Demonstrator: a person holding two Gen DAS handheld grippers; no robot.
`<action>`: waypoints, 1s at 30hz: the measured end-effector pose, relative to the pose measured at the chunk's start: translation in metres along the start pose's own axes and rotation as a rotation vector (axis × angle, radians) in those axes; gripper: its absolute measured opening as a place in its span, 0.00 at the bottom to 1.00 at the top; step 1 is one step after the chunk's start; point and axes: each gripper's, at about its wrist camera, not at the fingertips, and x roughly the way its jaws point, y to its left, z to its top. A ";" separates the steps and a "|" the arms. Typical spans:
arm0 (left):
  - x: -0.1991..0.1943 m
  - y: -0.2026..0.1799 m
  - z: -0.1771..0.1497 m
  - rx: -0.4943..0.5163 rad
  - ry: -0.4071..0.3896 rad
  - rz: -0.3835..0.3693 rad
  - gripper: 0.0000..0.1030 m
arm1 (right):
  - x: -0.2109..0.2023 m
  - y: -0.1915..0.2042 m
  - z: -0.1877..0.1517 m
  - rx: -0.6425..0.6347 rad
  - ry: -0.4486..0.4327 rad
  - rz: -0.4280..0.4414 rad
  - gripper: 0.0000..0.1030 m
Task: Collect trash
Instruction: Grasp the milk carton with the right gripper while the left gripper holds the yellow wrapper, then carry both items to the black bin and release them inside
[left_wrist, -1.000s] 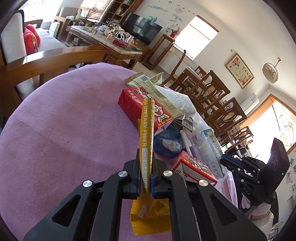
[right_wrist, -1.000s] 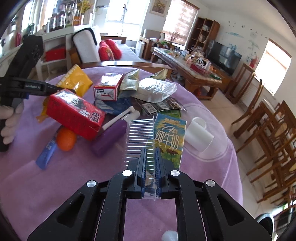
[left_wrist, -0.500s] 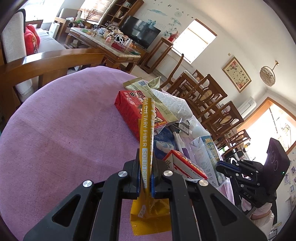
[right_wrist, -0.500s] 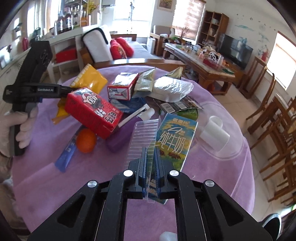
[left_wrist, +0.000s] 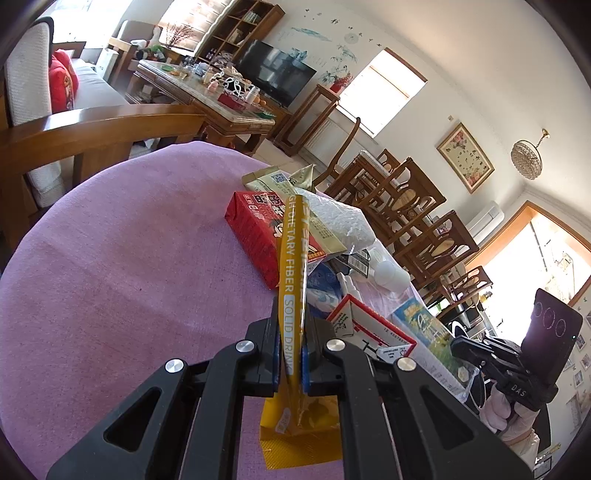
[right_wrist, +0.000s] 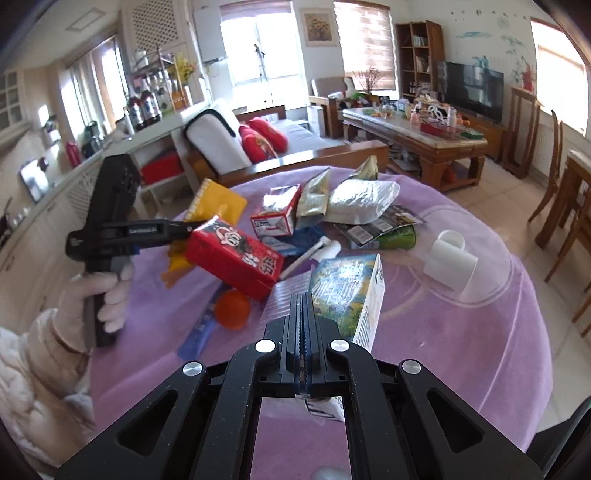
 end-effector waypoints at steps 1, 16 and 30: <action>0.001 -0.001 0.000 0.003 0.003 0.003 0.09 | 0.003 0.000 -0.001 -0.001 0.019 -0.023 0.04; 0.004 0.000 0.002 -0.001 0.016 -0.005 0.09 | 0.037 -0.076 -0.006 0.365 0.123 -0.001 0.63; -0.005 0.000 -0.001 0.015 -0.033 -0.020 0.08 | 0.000 -0.035 0.005 0.225 -0.041 -0.253 0.47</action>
